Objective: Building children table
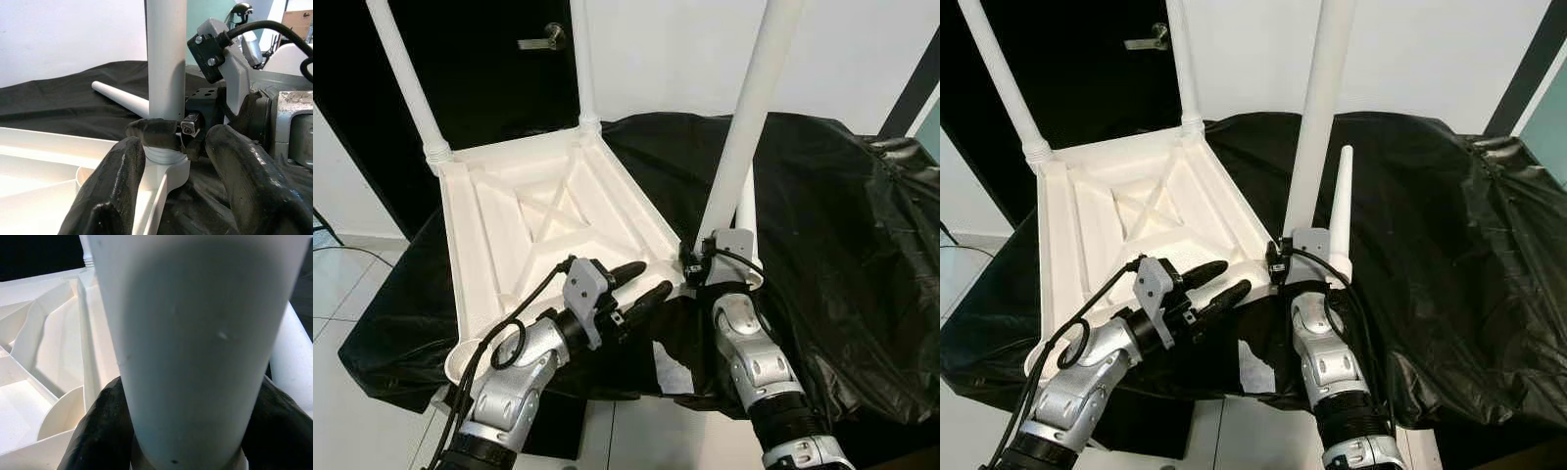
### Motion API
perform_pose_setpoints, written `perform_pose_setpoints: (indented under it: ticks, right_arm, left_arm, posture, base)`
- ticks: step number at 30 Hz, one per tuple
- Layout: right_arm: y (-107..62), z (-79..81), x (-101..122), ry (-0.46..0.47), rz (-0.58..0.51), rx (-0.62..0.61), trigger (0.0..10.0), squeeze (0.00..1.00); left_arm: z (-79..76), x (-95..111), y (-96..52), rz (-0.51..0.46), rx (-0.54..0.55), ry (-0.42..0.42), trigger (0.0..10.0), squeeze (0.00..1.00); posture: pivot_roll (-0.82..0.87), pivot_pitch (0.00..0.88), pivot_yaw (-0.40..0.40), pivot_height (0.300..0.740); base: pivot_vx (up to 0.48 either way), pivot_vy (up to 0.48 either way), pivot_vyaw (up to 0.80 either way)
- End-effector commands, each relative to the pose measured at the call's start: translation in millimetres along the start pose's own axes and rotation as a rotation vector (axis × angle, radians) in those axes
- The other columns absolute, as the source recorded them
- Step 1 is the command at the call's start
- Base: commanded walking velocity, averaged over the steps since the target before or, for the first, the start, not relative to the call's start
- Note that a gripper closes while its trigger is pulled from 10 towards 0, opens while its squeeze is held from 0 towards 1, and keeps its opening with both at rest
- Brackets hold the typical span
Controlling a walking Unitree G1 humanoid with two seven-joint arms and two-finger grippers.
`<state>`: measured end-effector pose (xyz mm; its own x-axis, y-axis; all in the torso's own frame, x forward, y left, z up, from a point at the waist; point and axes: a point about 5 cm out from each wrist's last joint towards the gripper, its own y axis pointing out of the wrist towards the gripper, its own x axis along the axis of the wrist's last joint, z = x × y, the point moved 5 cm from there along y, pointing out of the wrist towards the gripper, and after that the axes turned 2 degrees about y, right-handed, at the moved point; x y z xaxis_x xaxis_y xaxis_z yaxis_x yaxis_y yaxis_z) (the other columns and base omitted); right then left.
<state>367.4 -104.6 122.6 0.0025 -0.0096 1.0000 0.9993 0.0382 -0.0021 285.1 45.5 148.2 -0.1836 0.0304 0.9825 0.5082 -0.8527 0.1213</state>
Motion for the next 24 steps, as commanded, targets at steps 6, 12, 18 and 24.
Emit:
perform_pose_setpoints:
  ticks: [6,12,18,24]
  right_arm:
    - [-3.3,-7.5,-15.7,-0.015,0.064,-0.02,10.0,0.03]
    - [-3.6,-5.3,-8.1,-0.026,0.025,0.052,10.0,1.0]
    - [-10.0,-9.3,-2.5,-0.027,-0.006,0.23,10.0,1.0]
    - [-14.2,-15.7,1.6,-0.071,-0.02,0.395,10.0,1.0]
  left_arm:
    - [-2.3,1.5,-1.6,0.004,-0.024,0.013,10.0,0.0]
    - [-2.3,1.4,-2.4,0.006,-0.027,0.015,10.0,0.0]
    - [-2.5,0.6,-1.5,0.012,-0.041,0.022,10.0,0.0]
    - [-6.2,0.3,1.2,0.009,-0.06,0.017,10.0,0.0]
  posture:
    - [0.02,0.0,-0.014,0.74]
    - [0.01,0.0,-0.012,0.74]
    - [0.0,0.0,-0.004,0.74]
    - [-0.01,0.0,0.001,0.74]
  base:
    - [0.0,0.0,0.0]
    - [0.0,0.0,0.0]
    - [0.0,0.0,0.0]
    - [0.0,0.0,0.0]
